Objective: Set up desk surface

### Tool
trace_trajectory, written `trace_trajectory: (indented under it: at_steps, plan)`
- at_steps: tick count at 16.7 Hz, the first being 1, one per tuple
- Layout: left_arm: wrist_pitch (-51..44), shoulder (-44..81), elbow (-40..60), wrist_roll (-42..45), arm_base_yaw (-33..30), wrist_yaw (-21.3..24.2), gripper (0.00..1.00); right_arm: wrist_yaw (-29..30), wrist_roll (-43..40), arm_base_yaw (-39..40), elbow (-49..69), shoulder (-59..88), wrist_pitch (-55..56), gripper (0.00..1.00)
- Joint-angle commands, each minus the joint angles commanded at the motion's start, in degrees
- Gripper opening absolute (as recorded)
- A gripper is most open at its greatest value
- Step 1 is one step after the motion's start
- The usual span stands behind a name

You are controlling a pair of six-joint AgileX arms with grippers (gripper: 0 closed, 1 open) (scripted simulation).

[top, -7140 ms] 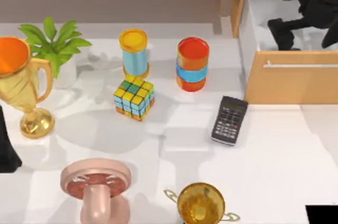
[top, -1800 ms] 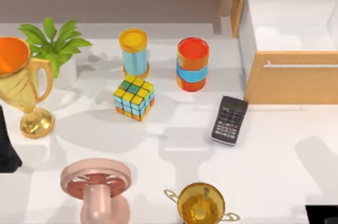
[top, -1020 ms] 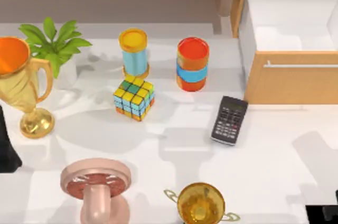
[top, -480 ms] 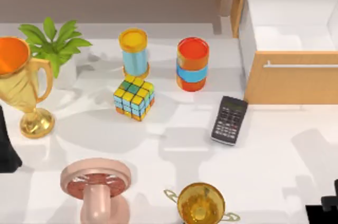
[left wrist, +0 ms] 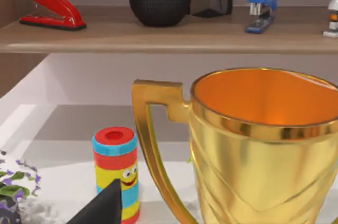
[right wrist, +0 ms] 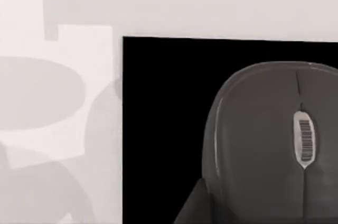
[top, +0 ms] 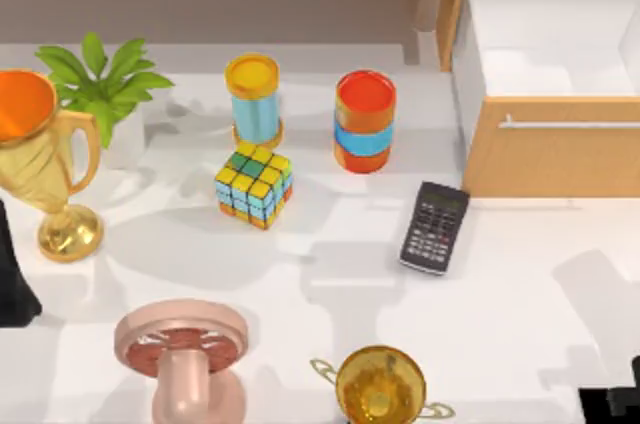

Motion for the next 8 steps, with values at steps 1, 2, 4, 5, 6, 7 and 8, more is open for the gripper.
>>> trace_trajectory:
  at_steps: [1, 2, 4, 5, 6, 7, 8]
  plan:
    - [0.0, 0.0, 0.0, 0.0, 0.0, 0.0, 1.0, 0.0, 0.0, 0.0, -0.7, 0.5, -0.1, 0.0]
    - [0.0, 0.0, 0.0, 0.0, 0.0, 0.0, 1.0, 0.1, 0.0, 0.0, -1.5, 1.1, -0.2, 0.0]
    - [0.0, 0.0, 0.0, 0.0, 0.0, 0.0, 1.0, 0.1, 0.0, 0.0, -2.8, 2.2, -0.5, 0.0]
    - [0.0, 0.0, 0.0, 0.0, 0.0, 0.0, 1.0, 0.1, 0.0, 0.0, -2.8, 2.2, -0.5, 0.0]
    - [0.0, 0.0, 0.0, 0.0, 0.0, 0.0, 1.0, 0.1, 0.0, 0.0, -2.8, 2.2, -0.5, 0.0]
    - [0.0, 0.0, 0.0, 0.0, 0.0, 0.0, 1.0, 0.1, 0.0, 0.0, -2.8, 2.2, -0.5, 0.0]
    - [0.0, 0.0, 0.0, 0.0, 0.0, 0.0, 1.0, 0.1, 0.0, 0.0, -2.8, 2.2, -0.5, 0.0]
